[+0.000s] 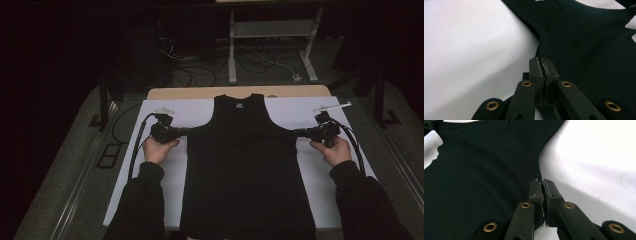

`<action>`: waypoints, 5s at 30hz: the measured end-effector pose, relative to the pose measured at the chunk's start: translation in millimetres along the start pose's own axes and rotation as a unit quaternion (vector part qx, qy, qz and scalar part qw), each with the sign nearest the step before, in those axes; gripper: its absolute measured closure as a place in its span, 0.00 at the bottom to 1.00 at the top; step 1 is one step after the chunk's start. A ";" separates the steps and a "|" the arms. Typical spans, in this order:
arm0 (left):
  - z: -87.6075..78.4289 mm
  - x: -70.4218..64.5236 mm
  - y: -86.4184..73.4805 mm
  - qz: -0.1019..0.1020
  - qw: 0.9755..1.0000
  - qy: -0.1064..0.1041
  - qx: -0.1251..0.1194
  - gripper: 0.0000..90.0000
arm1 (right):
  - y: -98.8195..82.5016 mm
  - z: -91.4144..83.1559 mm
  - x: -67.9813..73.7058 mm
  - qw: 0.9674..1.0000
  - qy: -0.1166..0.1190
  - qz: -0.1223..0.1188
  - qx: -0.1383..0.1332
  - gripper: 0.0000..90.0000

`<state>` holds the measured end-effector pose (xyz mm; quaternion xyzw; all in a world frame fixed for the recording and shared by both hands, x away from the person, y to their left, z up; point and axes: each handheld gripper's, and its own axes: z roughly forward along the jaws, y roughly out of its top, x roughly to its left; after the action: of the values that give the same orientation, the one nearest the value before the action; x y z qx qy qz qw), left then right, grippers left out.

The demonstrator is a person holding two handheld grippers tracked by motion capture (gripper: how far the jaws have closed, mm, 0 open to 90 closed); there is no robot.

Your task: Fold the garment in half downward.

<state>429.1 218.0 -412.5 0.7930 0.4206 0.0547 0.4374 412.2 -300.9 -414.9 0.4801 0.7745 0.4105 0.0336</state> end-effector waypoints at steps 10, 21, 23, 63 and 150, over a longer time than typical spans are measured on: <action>-8.5 3.1 -2.2 -0.020 1.000 -0.003 -0.011 0.97 | -2.0 -7.8 0.1 1.000 -0.007 0.006 -0.010 0.94; -19.4 2.2 -6.0 -0.029 0.999 -0.009 -0.020 0.97 | -5.5 -17.1 2.7 1.000 -0.016 0.004 -0.018 0.95; -21.5 0.5 -6.2 -0.027 0.999 -0.012 -0.020 0.97 | -5.7 -18.9 4.5 1.000 -0.017 0.002 -0.020 0.94; -55.3 -30.6 -46.4 -0.053 0.997 -0.048 0.009 0.97 | -42.8 -44.9 29.7 1.000 0.005 0.010 -0.004 0.94; -48.3 -53.5 -69.9 -0.039 0.992 -0.052 0.112 0.31 | -83.5 -49.0 45.2 0.999 -0.001 0.006 0.054 0.40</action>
<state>329.7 229.5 -419.6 0.8216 0.4313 -0.0512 0.3693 306.3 -312.5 -422.9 0.4859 0.7928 0.3678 0.0056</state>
